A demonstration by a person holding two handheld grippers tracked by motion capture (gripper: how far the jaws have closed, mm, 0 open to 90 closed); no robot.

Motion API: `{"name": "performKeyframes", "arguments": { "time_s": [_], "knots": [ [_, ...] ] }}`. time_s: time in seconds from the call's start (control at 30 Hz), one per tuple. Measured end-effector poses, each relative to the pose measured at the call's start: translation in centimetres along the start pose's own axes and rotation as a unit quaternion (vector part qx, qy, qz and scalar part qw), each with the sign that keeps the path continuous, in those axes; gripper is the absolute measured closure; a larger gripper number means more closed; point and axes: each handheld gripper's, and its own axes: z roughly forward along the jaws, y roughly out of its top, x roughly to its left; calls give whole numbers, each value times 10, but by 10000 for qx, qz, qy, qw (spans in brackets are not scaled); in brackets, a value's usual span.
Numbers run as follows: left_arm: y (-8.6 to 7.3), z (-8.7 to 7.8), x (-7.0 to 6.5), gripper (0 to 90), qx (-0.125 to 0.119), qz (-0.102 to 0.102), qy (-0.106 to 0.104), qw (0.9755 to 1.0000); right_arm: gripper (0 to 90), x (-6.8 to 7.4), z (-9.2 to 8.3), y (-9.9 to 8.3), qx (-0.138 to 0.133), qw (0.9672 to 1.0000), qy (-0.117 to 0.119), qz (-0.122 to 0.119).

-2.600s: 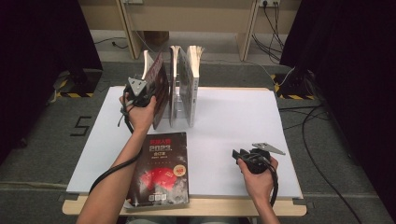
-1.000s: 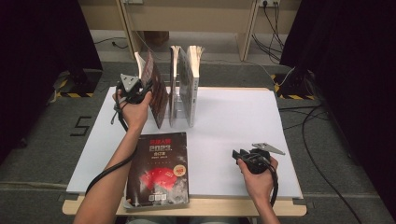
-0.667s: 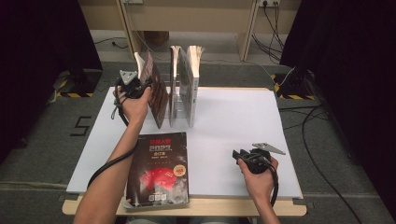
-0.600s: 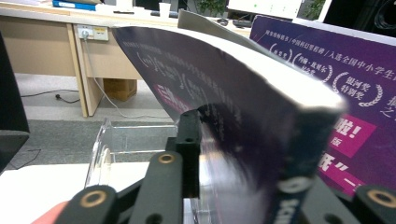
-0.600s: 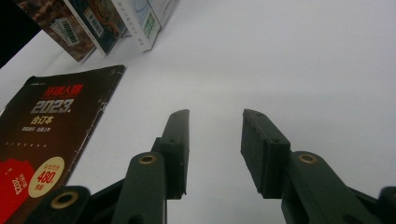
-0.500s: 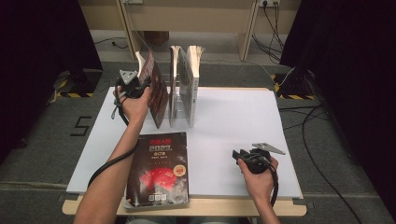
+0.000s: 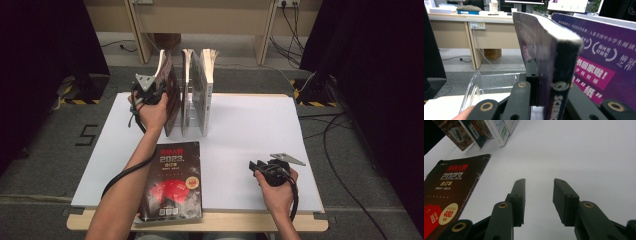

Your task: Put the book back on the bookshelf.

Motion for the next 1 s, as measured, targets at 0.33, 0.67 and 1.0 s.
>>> {"name": "performKeyframes", "arguments": {
  "time_s": [0.33,0.67,1.0],
  "knots": [
    [0,2,-4,839,-274,16,215,9994,635,0,0,0,14,10000,13,4],
    [-14,3,-4,836,-293,-53,267,9992,636,0,1,0,31,10000,19,-1],
    [-11,-4,4,746,-105,-23,99,9999,635,1,1,-1,37,10000,36,2]
  ]
}}
